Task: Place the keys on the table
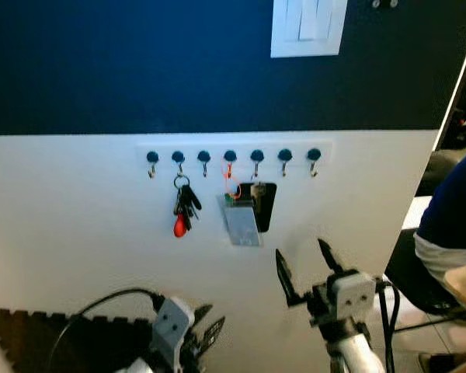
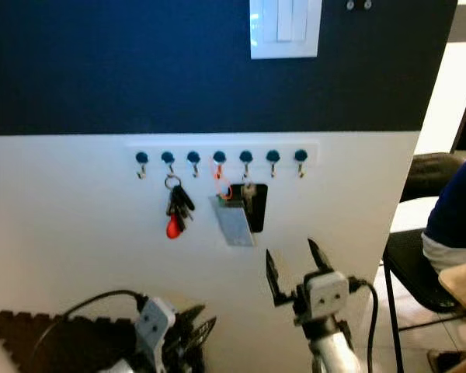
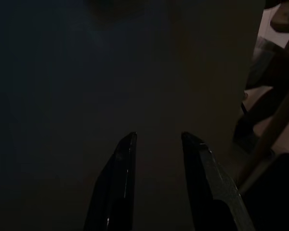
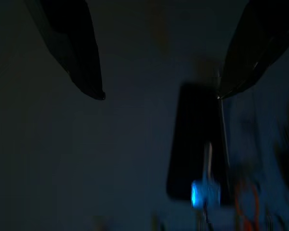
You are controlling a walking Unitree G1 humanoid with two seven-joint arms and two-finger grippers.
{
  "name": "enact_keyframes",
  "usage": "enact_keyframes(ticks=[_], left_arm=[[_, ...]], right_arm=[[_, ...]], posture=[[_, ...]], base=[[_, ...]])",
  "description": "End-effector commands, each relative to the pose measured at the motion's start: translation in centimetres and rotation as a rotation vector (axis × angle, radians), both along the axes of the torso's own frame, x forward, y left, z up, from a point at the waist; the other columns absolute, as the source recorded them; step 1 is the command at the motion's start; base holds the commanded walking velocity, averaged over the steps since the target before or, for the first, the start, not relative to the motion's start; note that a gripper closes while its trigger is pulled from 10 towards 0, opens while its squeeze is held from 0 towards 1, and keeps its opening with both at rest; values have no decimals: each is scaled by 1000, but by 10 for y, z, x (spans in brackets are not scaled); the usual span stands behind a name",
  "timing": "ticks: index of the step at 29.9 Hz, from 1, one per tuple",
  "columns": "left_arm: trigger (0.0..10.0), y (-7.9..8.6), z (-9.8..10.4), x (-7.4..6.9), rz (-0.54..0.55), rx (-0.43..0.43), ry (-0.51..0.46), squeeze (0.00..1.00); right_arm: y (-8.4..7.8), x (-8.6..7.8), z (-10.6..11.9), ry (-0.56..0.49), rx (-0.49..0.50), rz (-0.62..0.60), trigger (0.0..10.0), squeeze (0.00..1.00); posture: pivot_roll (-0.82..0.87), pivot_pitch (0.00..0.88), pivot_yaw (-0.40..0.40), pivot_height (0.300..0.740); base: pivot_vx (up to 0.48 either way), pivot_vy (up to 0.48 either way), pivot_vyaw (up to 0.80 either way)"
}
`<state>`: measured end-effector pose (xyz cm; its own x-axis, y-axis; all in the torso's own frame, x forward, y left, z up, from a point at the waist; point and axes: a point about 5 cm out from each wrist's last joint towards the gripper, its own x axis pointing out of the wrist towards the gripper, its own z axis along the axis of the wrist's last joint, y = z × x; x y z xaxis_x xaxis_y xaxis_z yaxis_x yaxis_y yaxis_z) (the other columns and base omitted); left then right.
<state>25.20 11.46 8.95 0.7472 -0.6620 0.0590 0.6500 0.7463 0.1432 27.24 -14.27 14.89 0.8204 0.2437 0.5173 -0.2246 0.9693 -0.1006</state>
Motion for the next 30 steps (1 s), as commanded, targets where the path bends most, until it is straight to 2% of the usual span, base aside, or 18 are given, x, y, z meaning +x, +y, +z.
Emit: enact_keyframes(ticks=[1,2,3,4,7,11,12,13,14,22,30], left_arm=[[10000,-4,7,0,-32,8,2,0],[10000,-4,7,0,-32,8,2,0],[10000,-7,10,0,-50,12,7,0],[10000,-8,10,0,-55,14,8,0],[10000,-10,10,-1,-58,16,8,0],[10000,-11,9,0,-41,23,16,0],[10000,-11,10,0,-42,22,16,0],[10000,-11,10,1,-41,21,16,0],[10000,-12,10,1,-43,20,16,0],[10000,-13,17,5,-27,4,10,0],[10000,-13,21,8,-9,-4,0,0]], right_arm=[[10,0,11,4,18,102,10000,0],[10,0,11,4,18,102,10000,0],[14,-3,17,-12,14,155,10000,224],[15,-4,18,-16,19,168,10000,1000],[17,-4,19,-6,28,193,10000,1000],[23,5,16,74,15,230,10000,1000],[24,9,17,77,13,224,10000,318],[24,11,17,79,11,220,10000,318],[25,15,19,81,16,212,10000,0],[32,36,21,149,24,242,10000,0],[43,38,17,198,13,322,10000,0]], posture=[[60,7,54,740],[60,7,54,740],[57,4,56,740],[57,4,56,740],[56,3,56,740],[58,5,55,740],[61,4,54,740],[62,5,53,740],[62,5,53,740],[73,13,43,740],[82,17,34,740]], base=[[0,0,0],[0,0,0],[0,0,0],[0,0,0],[0,0,0],[0,0,0],[0,0,0],[0,0,0],[0,0,0],[0,0,0],[0,0,0]])
